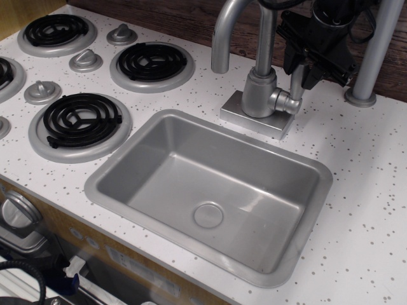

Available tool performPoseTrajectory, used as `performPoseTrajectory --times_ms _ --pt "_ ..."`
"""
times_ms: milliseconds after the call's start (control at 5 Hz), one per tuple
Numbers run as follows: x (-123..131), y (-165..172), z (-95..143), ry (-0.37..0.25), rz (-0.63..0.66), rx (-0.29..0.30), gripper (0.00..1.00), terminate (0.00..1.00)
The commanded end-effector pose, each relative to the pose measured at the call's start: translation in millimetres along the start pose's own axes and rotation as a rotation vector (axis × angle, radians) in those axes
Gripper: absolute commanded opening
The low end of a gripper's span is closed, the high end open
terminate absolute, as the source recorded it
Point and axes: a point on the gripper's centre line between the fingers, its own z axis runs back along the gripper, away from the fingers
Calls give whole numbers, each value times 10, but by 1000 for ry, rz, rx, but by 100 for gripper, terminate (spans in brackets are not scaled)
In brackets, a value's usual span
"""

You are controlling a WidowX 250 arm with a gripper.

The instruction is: Lever vertical to front

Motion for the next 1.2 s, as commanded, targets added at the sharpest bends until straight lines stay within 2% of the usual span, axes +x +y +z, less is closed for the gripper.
performPoseTrajectory --times_ms 0,200,400,800,1000 --pt "-134 19 192 -9 64 16 0 0" --pt "-208 13 150 44 94 -13 0 0" --pt "-281 30 -9 67 121 -75 0 0" --pt "-365 19 -141 101 157 -128 0 0" --pt "-367 19 -173 91 157 -137 0 0"
